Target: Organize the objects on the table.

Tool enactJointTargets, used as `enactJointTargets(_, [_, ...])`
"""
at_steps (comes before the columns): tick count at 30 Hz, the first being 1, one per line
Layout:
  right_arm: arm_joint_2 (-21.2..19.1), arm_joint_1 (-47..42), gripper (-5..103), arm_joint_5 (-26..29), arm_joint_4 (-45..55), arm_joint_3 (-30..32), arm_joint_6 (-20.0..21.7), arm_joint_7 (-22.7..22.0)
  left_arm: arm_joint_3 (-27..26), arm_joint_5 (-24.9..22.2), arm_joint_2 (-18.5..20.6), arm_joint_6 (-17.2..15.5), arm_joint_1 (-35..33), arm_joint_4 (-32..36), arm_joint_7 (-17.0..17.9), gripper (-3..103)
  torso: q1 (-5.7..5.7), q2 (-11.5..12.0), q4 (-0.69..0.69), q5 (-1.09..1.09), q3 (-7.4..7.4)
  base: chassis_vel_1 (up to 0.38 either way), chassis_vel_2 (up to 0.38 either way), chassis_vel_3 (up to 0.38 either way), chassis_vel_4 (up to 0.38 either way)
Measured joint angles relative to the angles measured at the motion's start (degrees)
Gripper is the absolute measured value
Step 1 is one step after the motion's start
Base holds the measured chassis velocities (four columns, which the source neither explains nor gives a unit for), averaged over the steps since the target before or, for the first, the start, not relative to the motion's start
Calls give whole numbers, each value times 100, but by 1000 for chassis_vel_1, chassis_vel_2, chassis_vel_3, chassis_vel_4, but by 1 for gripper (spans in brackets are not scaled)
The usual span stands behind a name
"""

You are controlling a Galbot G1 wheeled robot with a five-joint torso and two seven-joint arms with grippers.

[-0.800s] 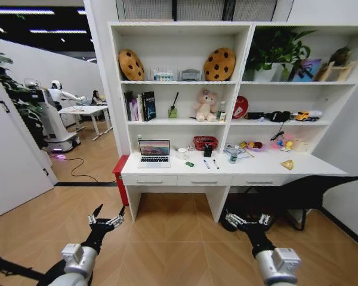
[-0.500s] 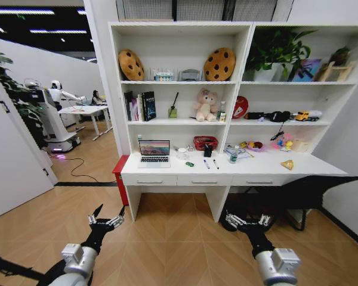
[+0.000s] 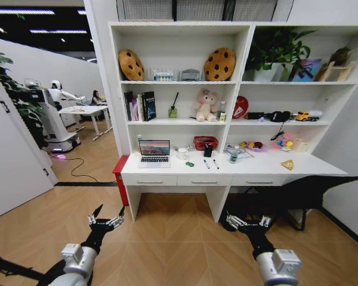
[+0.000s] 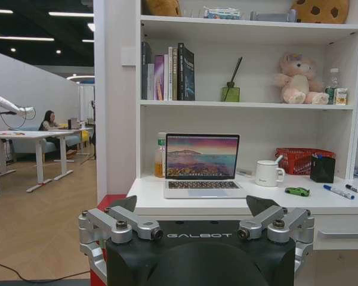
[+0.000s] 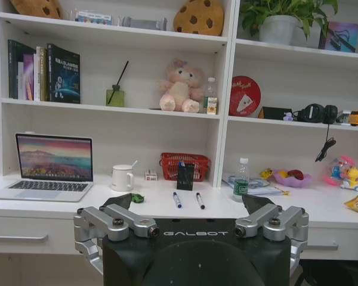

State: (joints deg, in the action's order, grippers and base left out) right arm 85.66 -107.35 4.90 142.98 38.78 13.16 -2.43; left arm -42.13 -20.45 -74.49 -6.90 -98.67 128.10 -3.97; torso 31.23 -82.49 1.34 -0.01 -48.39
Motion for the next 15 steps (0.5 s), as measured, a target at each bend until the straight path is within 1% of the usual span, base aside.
enactJointTargets(2, [-73, -241, 100, 179, 18, 96, 27, 56, -63, -56, 1, 25, -47, 31, -4, 100, 0, 0, 1, 1, 0, 0, 0, 0, 0])
enactJointTargets(3, [-110, -318, 100, 201, 18, 193, -46, 127, -104, -77, 2, 54, -59, 31, -4, 100, -1, 0, 1, 1, 0, 0, 0, 0, 0])
enactJointTargets(5, [-123, -336, 100, 207, 19, 252, -90, 163, -120, -88, 3, 59, -60, 31, -4, 100, -2, 0, 0, 1, 0, 0, 0, 0, 0])
enactJointTargets(7, [-165, -363, 100, 265, 21, 436, -186, 227, -162, -140, 23, 61, -71, 35, -4, 100, -1, 0, 0, 1, 0, 0, 0, 0, 0])
enactJointTargets(12, [-216, -348, 100, 358, 23, 640, -233, 311, -172, -160, 64, 58, -53, -1, -10, 100, -1, -1, 0, 2, 0, 0, 0, 0, 0])
enactJointTargets(15, [-226, -300, 100, 373, 24, 651, -232, 321, -160, -159, 72, 31, -27, -29, -9, 100, -1, -1, 0, 1, 0, 0, 0, 0, 0])
